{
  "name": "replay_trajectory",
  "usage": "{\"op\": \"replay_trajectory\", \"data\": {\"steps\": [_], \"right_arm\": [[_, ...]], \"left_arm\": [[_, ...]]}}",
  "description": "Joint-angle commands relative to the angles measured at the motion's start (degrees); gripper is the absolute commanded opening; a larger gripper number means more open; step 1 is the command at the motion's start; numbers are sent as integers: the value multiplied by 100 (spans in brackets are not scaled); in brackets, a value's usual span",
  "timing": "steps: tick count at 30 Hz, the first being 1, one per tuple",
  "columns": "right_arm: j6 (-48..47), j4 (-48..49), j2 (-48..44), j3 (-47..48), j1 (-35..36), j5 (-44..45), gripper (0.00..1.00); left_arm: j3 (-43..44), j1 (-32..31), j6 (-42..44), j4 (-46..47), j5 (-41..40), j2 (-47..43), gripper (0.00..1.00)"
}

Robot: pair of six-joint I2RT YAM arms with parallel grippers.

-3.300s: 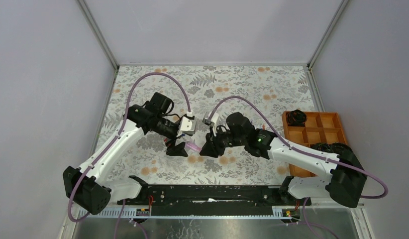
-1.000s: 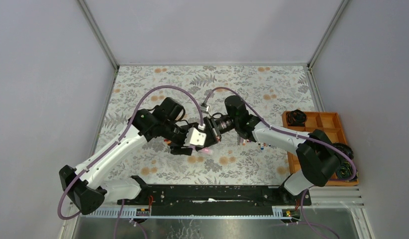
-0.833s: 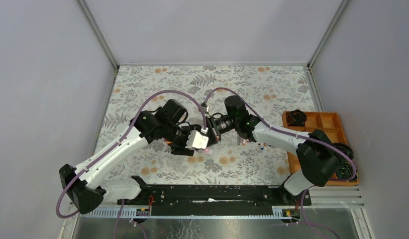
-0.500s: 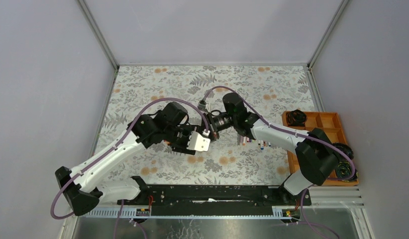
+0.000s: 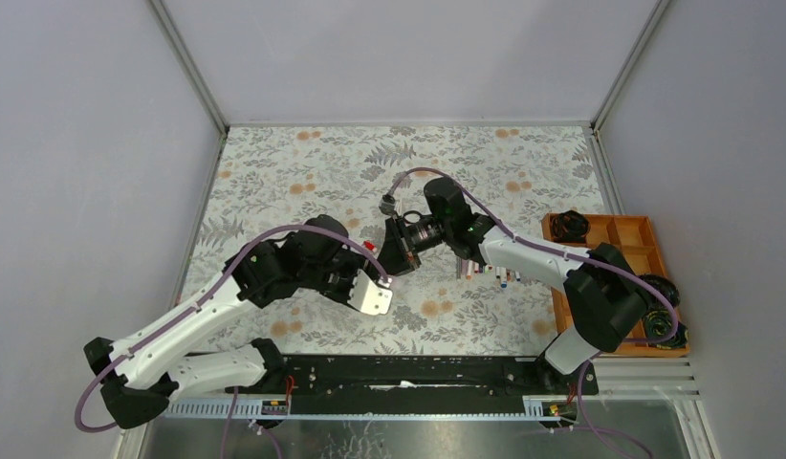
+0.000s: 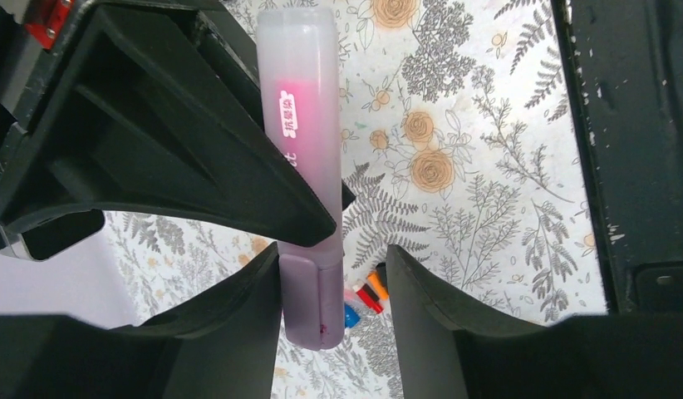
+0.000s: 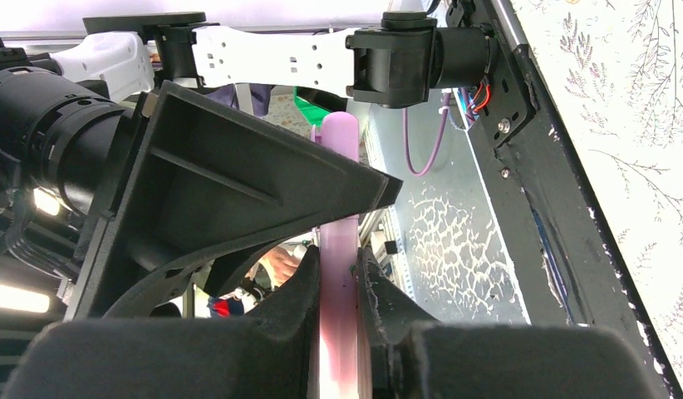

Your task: Open the pen caps

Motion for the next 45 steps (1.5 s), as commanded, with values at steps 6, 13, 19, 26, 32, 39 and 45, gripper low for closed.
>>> {"op": "replay_trajectory", "data": {"steps": [6,13,19,26,32,39,45], "right_arm": [[-61,-183,-54,235,13,-118,0],[33,5,-13,92,13,-142,0],[-486,-648,-88,222,13,-161,0],[-1040,-1330,-733,-467,13,2,0],[-1455,-2528,-1774,-1227,13,134,0],[-1639,-3597,-2764,-1686,-33,308,0],[-1706,-3727,-2988,-1619,-69,623,0]], "left_arm": [[-245,-208,223,653,-379,-96,50],[-288,-386,220,809,-358,-77,34],[-354,-408,470,460,-421,-51,1],[-536,-290,872,52,-941,-65,0],[-451,1172,2159,-346,-807,-25,0],[-323,2162,2955,-369,-710,-3,0],[-280,2065,2769,-325,-282,-34,0]]}}
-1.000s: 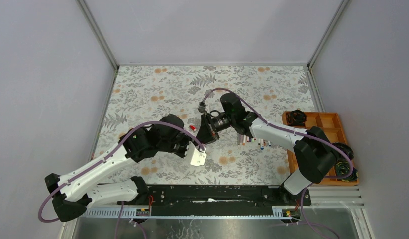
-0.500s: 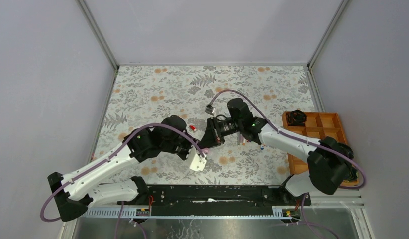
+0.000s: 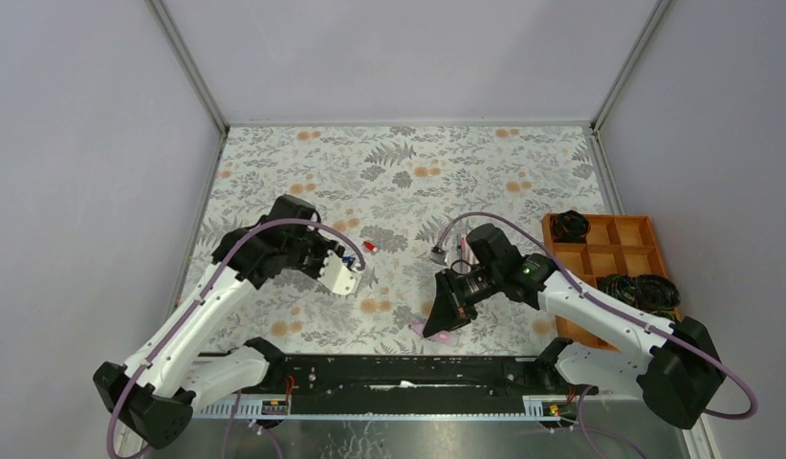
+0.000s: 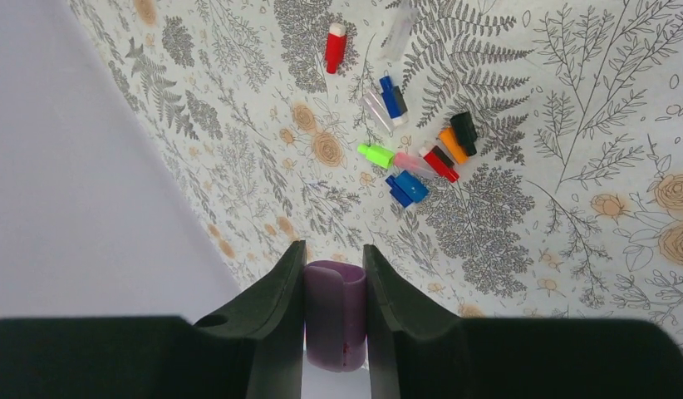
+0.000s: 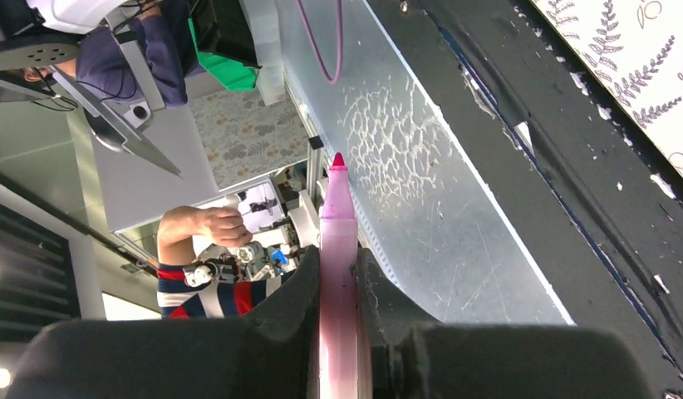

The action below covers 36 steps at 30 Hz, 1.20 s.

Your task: Open the pen caps

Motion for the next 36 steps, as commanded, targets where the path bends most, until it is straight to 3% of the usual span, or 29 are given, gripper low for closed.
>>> {"op": "replay_trajectory", "data": {"steps": [1,5,8,10,18,31,33,36], "right_arm": [[-530,-732,-82,414,-77,148,0],[-1261,-1511,424,879,-255,2428,0],[-1121,-1170,659,854,-290,4099,0],[-946,-647,679,700,-406,4652,0],[-893,740,1643,749,-511,6038,0],[-1256,1789,3080,1219,-569,7003,0],[-1151,1812,3240,1215,-666,6918,0],[-963,1796,3329,1204,-752,6829,0]], "left_arm": [[169,-133,-239,-168,157,68,0],[280,-356,-1611,153,159,581,0],[363,-486,-2311,101,50,1204,0],[333,-496,-2672,242,-24,1528,0],[-182,-492,-3604,1382,-26,2256,0],[-247,-153,-4771,2421,-52,3447,8],[-275,-125,-4907,2558,-29,3502,11],[-348,-122,-5099,2718,-27,3550,26]]}}
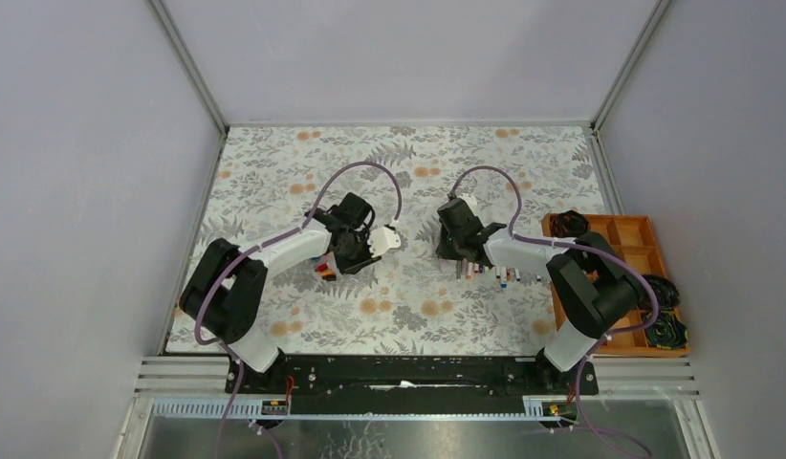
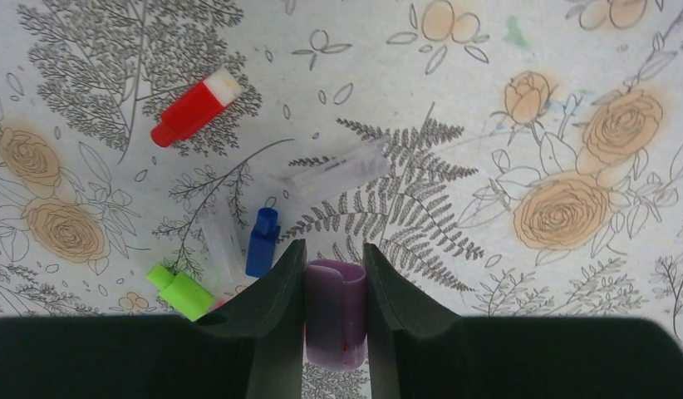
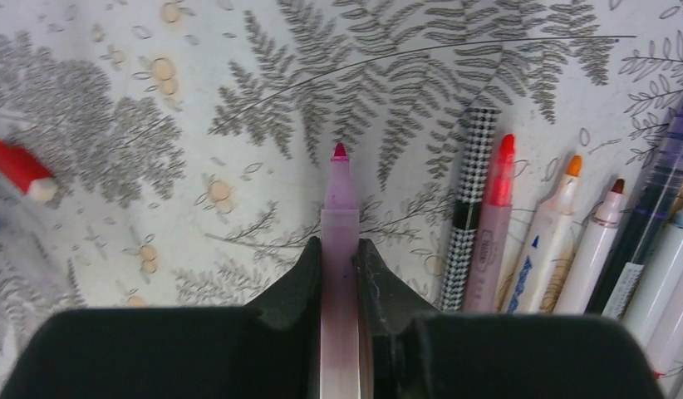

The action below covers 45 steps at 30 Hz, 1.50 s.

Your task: Open the pen caps

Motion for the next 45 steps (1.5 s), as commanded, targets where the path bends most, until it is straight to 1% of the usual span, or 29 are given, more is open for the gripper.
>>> {"op": "replay_trajectory", "data": {"steps": [1,2,5,6,7,8,9,10,11,13,17,19,21,23,24,26,27,30,33,36,39,41,43,45], "right_arm": [[150,200,159,139,-150,230,0],[139,204,178,128,-147,251,1],[34,204,245,86,-146,373,6],[-6,388,252,46,-147,381,8],[-31,469,253,0,-151,382,11],[-53,533,250,-45,-153,377,15],[-82,599,257,-83,-148,366,18],[-98,615,269,-104,-152,360,21],[-114,610,293,-110,-151,354,23],[-49,623,301,-130,-184,254,31],[104,585,77,-140,-214,85,50],[47,457,-95,-86,-210,121,55],[-50,304,-324,-40,-213,162,60],[-136,60,-709,-36,-212,207,67],[-181,-11,-879,-52,-211,235,75],[-275,-184,-1203,-67,-219,318,94],[-317,-297,-1372,-67,-222,373,99],[-465,-575,-1880,-107,-232,687,100],[-622,-901,-2329,-90,-264,1277,100],[-864,-1053,-2756,-143,-381,2255,100],[-1184,-825,-3222,-389,-580,3274,100],[-1678,-181,-3575,-838,-699,4045,100],[-2510,1150,-3953,-1536,-787,4645,100],[-3426,2702,-4239,-2354,-929,4972,100]], "left_arm": [[-1,38,-518,556,-40,78,31],[5,44,-573,562,-65,119,34],[24,37,-623,574,-182,162,39],[32,37,-632,578,-203,135,42],[40,39,-660,575,-186,93,49],[42,37,-693,575,-135,20,62],[46,39,-722,574,-78,-49,73],[54,40,-755,575,-26,-137,80],[74,39,-788,557,22,-231,83],[167,37,-874,483,79,-351,87],[600,223,-1119,118,401,-631,90],[867,397,-1221,-28,550,-822,98],[1186,575,-1314,-150,592,-1039,98],[1401,760,-1423,-217,567,-1291,98],[1482,866,-1466,-213,543,-1424,98],[1592,1131,-1515,-167,484,-1685,98],[1631,1242,-1548,-117,417,-1794,99],[1770,1646,-1618,-28,340,-1994,98],[1842,2218,-1848,79,528,-1975,98],[1777,2838,-2204,379,735,-1871,98],[1488,3373,-2658,879,949,-1849,98],[1084,3497,-2867,1252,854,-1868,98],[647,3518,-3013,1608,810,-1904,98],[96,3526,-3142,2087,902,-1967,98]]}}
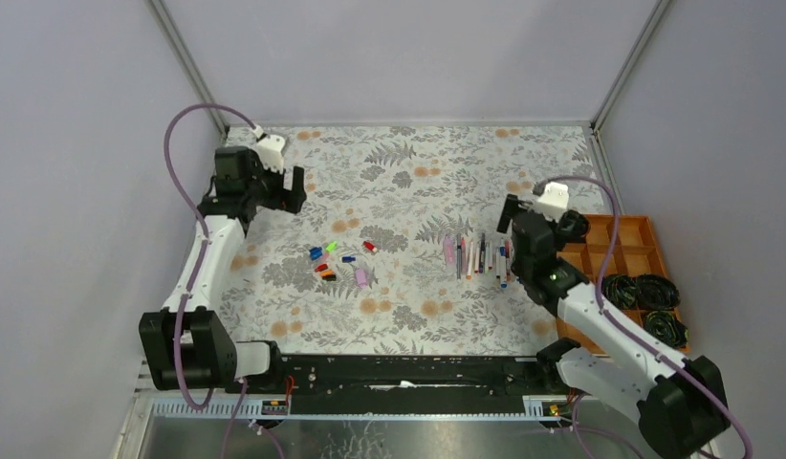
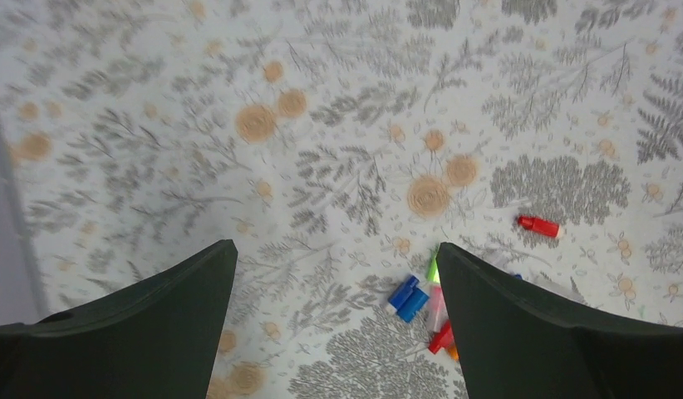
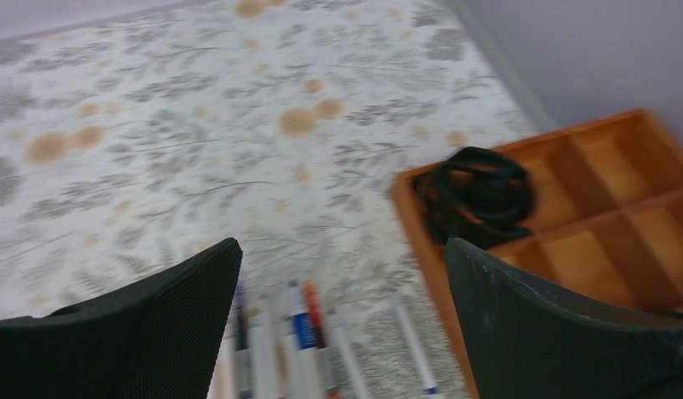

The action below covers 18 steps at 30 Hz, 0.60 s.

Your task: Open the pen caps

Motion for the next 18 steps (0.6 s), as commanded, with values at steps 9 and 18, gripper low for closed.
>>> {"op": "replay_trajectory", "data": {"steps": [9,18], "right_arm": [[-1275,4617,583,-2297,-1129,1073,100],[-1451,5614,2385,-2026,-1398,-15,100]], "left_arm": [[-2738,16,-1261,3894,439,82,98],[-3385,3,-1534,5530,-58,564,98]]}}
